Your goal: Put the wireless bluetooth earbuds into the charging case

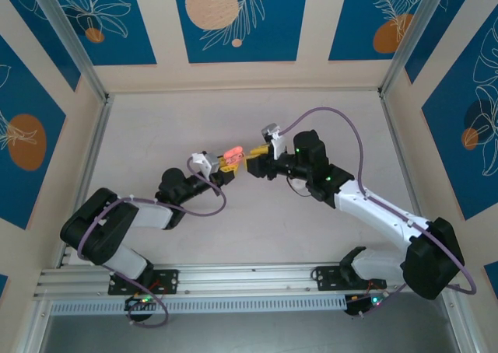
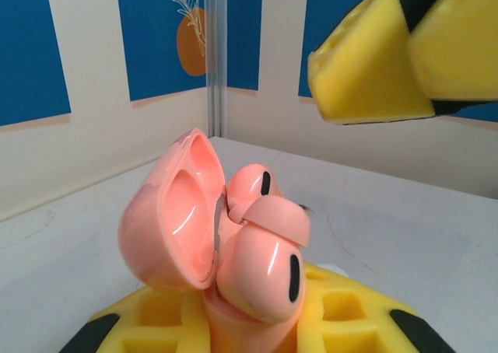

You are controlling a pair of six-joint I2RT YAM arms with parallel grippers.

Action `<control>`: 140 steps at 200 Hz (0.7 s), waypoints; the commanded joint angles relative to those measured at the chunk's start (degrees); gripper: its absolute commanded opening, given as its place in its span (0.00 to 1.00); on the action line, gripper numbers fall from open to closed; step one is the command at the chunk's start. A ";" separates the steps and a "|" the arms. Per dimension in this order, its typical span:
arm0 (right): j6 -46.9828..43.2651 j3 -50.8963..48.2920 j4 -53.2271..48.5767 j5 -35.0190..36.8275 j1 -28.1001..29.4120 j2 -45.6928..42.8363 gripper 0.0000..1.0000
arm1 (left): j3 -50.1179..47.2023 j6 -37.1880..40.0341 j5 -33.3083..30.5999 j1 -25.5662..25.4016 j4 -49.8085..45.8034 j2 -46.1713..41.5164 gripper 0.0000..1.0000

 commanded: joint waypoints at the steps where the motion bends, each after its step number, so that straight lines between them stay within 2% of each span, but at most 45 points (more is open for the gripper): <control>1: -14.18 2.93 -7.42 -3.60 -0.72 -2.17 0.49 | -0.33 1.12 2.12 -0.72 1.69 0.30 0.00; 27: -27.07 5.17 -11.97 -9.15 -3.24 -2.61 0.54 | -0.44 1.08 2.63 -0.69 1.57 0.31 0.00; 58: -45.70 4.97 -12.86 -18.35 -5.71 -3.23 0.52 | -0.42 1.17 3.23 -0.64 1.21 0.23 0.00; 84: -56.11 8.77 -18.20 -21.46 -6.49 -1.02 0.48 | -0.33 1.81 3.85 -0.72 0.17 -0.13 0.00; 140: -67.76 16.39 -22.78 -22.19 -4.99 6.46 0.40 | -0.17 4.15 4.63 -0.70 -3.94 -1.68 0.00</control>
